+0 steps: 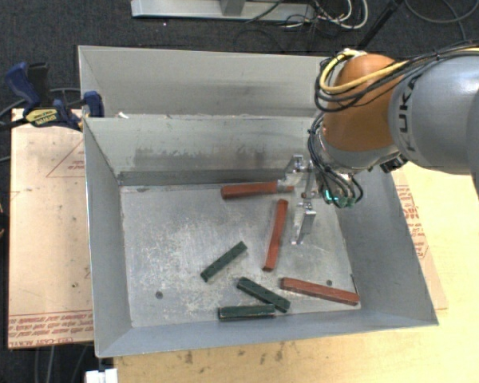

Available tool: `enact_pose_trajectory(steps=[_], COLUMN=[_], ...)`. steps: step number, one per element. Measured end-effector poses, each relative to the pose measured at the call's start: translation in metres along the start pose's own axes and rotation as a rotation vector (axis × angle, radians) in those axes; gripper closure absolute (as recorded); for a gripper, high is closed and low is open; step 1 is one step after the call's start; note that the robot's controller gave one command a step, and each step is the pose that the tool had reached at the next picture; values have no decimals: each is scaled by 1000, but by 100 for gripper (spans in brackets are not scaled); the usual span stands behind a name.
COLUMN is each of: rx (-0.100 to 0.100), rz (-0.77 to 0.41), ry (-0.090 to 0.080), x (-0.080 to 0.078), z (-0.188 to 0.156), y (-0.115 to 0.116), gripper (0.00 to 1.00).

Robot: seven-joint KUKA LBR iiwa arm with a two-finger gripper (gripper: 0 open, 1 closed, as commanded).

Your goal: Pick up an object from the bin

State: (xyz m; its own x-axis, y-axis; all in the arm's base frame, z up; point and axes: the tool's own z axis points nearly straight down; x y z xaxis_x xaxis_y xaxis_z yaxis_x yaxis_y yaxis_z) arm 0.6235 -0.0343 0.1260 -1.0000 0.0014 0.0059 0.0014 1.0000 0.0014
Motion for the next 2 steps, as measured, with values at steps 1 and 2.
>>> enact_pose_trajectory(steps=[1,2], rx=[0,3], rz=[-1,-190], ry=[-7,-13], x=[-2,2], z=[-5,17], y=[0,6], gripper=[0,0])
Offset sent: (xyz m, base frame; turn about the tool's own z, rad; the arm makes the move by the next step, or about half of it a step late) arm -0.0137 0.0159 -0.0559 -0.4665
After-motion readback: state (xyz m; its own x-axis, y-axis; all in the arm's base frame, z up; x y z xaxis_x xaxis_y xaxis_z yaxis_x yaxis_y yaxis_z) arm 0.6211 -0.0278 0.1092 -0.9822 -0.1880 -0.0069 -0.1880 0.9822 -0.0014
